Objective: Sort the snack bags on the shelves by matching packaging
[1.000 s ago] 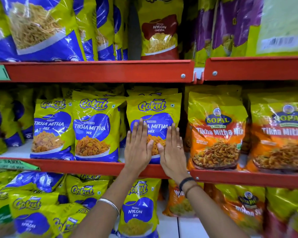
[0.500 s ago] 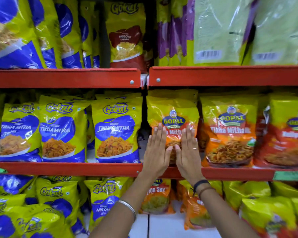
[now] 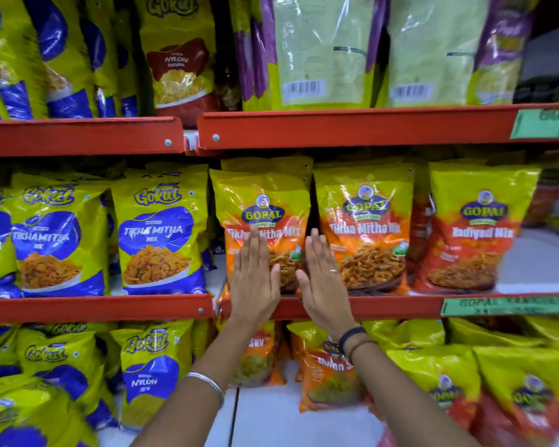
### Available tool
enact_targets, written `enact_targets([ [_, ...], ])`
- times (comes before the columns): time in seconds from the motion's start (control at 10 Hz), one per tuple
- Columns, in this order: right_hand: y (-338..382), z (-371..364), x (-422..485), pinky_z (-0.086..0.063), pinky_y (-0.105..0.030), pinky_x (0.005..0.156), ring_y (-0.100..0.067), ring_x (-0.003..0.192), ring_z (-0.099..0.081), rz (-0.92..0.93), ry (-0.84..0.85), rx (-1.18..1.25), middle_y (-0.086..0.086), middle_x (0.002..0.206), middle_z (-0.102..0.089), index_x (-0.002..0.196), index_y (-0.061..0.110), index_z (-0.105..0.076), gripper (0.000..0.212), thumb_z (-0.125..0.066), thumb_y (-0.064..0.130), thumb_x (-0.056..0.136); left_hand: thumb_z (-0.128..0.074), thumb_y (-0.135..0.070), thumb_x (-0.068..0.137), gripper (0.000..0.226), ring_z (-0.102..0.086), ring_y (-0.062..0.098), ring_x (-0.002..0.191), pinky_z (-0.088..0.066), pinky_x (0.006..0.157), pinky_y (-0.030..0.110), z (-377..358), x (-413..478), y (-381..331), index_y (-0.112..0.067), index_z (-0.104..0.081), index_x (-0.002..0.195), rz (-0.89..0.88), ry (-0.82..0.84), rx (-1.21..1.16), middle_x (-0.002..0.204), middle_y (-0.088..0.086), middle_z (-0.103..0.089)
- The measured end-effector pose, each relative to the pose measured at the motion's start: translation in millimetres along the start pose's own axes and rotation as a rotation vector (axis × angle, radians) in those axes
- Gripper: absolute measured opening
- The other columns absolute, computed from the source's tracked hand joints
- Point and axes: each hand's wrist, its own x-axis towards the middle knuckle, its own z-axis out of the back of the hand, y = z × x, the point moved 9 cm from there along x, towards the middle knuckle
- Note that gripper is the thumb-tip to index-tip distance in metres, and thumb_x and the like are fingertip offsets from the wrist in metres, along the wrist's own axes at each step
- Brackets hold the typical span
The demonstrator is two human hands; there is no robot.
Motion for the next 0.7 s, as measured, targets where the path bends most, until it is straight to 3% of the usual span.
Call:
enact_targets([
  [0.1, -47.1, 36.6, -21.6, -0.004, -0.034, 0.122, -0.013, 0.15, 0.001, -0.079, -0.119, -0.03, -0.003, 0.161, -0.006, 0.151, 0.022, -0.002, 0.058, -0.022, 0.038, 0.1, -0.025, -0.036, 0.095, 0.064, 0.014, 0.01, 0.145, 0.012, 0.118, 0.026, -17.1, -2.2, -57.6, -0.019, 0.008, 0.147, -0.136, 0.043, -0.082, 0.153, -0.013, 0.029],
  [0.2, -90.1, 60.0, -31.8, -0.003, -0.036, 0.122, -0.015, 0.15, 0.003, -0.19, -0.15, -0.111, -0.003, 0.161, -0.002, 0.151, 0.02, 0.001, 0.059, -0.021, 0.039, 0.099, -0.026, -0.035, 0.097, 0.063, 0.013, 0.011, 0.145, 0.007, 0.119, 0.03, -41.7, 1.7, -106.1, -0.019, 0.01, 0.147, -0.223, 0.078, -0.115, 0.153, -0.011, 0.03],
  [0.3, -115.4, 66.7, -31.5, 0.007, -0.028, 0.121, -0.01, 0.149, 0.011, -0.23, -0.111, -0.184, -0.003, 0.161, 0.003, 0.15, 0.021, 0.008, 0.06, -0.011, 0.046, 0.099, -0.026, -0.035, 0.097, 0.063, 0.014, 0.009, 0.145, 0.004, 0.119, 0.031, -69.7, 5.9, -125.3, -0.018, 0.009, 0.147, -0.193, 0.118, -0.119, 0.153, -0.011, 0.03],
  [0.5, -124.4, 61.0, -27.2, 0.01, -0.025, 0.12, -0.008, 0.147, 0.016, -0.222, -0.068, -0.233, -0.004, 0.16, 0.005, 0.15, 0.018, 0.009, 0.061, -0.008, 0.047, 0.099, -0.017, -0.041, 0.097, 0.061, 0.014, 0.012, 0.145, 0.007, 0.118, 0.028, -88.5, 4.6, -124.3, -0.015, 0.009, 0.147, -0.105, 0.116, -0.077, 0.153, -0.008, 0.03],
  [0.7, -111.0, 73.4, -27.0, 0.0, -0.035, 0.122, -0.008, 0.147, 0.016, -0.189, -0.063, -0.184, 0.001, 0.16, 0.012, 0.148, 0.022, 0.014, 0.062, -0.005, 0.05, 0.097, -0.018, -0.039, 0.097, 0.062, 0.018, 0.009, 0.144, 0.006, 0.119, 0.032, -71.3, 2.0, -126.2, -0.017, 0.011, 0.146, -0.129, 0.13, -0.072, 0.15, -0.012, 0.036],
])
